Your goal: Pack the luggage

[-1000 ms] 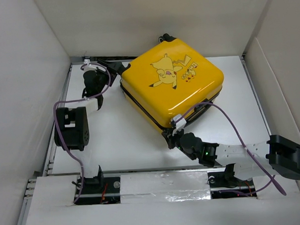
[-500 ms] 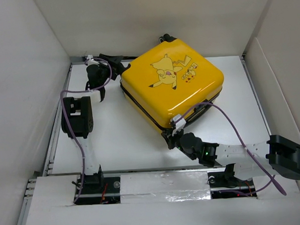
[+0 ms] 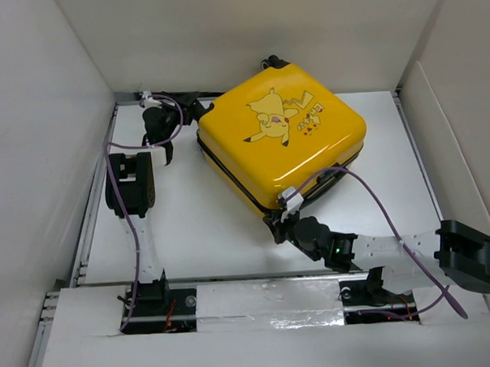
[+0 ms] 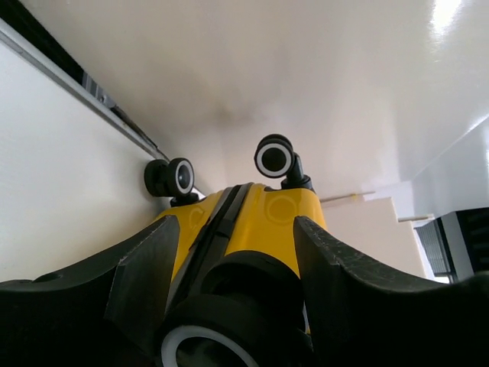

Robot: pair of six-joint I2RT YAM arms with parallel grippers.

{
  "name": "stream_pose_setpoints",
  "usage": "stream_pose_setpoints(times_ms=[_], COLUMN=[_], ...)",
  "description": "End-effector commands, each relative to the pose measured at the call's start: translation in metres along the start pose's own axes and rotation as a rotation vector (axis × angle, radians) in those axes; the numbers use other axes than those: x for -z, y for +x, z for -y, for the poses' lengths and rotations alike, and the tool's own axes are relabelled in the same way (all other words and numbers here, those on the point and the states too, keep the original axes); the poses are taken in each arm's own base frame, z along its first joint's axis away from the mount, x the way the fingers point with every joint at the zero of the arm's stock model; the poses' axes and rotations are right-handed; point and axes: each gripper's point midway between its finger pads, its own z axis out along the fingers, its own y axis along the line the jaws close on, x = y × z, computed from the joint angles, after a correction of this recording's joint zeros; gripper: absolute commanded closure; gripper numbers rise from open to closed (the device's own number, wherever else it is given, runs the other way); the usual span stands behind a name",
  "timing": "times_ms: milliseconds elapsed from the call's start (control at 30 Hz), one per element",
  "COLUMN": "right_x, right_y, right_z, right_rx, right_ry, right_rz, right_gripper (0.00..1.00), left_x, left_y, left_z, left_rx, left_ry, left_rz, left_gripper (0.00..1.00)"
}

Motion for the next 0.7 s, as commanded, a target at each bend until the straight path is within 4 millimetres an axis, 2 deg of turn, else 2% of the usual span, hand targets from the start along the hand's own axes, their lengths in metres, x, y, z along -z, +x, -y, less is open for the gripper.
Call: stream_pose_setpoints(times_ms=[0,67,100,133,167,200,233,267,300,333,433,467,500,533,600,633,667], right_x=[0.012,0.014,0.014,0.017,0.019,0.021,0.024,0.025,0.026,0.027,0.029,0.029,0.028,0.027,0.021,0.018,0.013], right_y=[-0.017,-0.018,-0.020,-0.033,-0.035,-0.036,-0.044,-0.047,-0.052,-0.055,-0.055,-0.049,-0.048,-0.042,-0.037,-0.036,-0.042], right_z=[-0.039,-0.033,-0.030,-0.024,-0.020,-0.017,-0.011,-0.004,-0.003,0.000,-0.002,-0.005,-0.008,-0.005,-0.008,-0.007,-0.008], right_rx=[-0.035,-0.034,-0.034,-0.049,-0.052,-0.044,-0.040,-0.043,-0.033,-0.026,-0.010,-0.008,-0.030,-0.040,-0.082,-0.084,-0.083], right_ry=[-0.161,-0.157,-0.158,-0.154,-0.155,-0.170,-0.173,-0.156,-0.167,-0.161,-0.168,-0.177,-0.178,-0.165,-0.157,-0.141,-0.131], right_rz=[0.029,0.031,0.034,0.063,0.065,0.066,0.082,0.086,0.091,0.093,0.075,0.053,0.053,0.046,0.051,0.045,0.048], right_gripper=[1.00,1.00,1.00,1.00,1.00,1.00,1.00,1.00,1.00,1.00,1.00,1.00,1.00,1.00,1.00,1.00,1.00], left_x=[0.013,0.025,0.037,0.047,0.059,0.072,0.091,0.094,0.107,0.117,0.138,0.146,0.160,0.170,0.191,0.199,0.205], left_y=[0.019,0.015,0.015,0.016,0.013,0.022,0.028,0.027,0.041,0.047,0.064,0.073,0.084,0.096,0.114,0.121,0.135], left_z=[0.059,0.068,0.052,0.061,0.068,0.050,0.050,0.064,0.049,0.057,0.049,0.058,0.044,0.052,0.043,0.051,0.053], left_rx=[-0.054,-0.072,-0.055,-0.061,-0.077,-0.061,-0.069,-0.095,-0.085,-0.113,-0.119,-0.124,-0.101,-0.099,-0.107,-0.116,-0.121], left_ry=[0.219,0.261,0.236,0.261,0.300,0.266,0.276,0.315,0.278,0.300,0.287,0.331,0.299,0.327,0.310,0.332,0.339], left_rz=[-0.048,-0.032,-0.026,-0.019,-0.002,-0.009,0.001,0.009,-0.006,0.000,-0.001,-0.013,-0.027,-0.039,-0.055,-0.058,-0.080], left_gripper=[1.00,1.00,1.00,1.00,1.00,1.00,1.00,1.00,1.00,1.00,1.00,1.00,1.00,1.00,1.00,1.00,1.00])
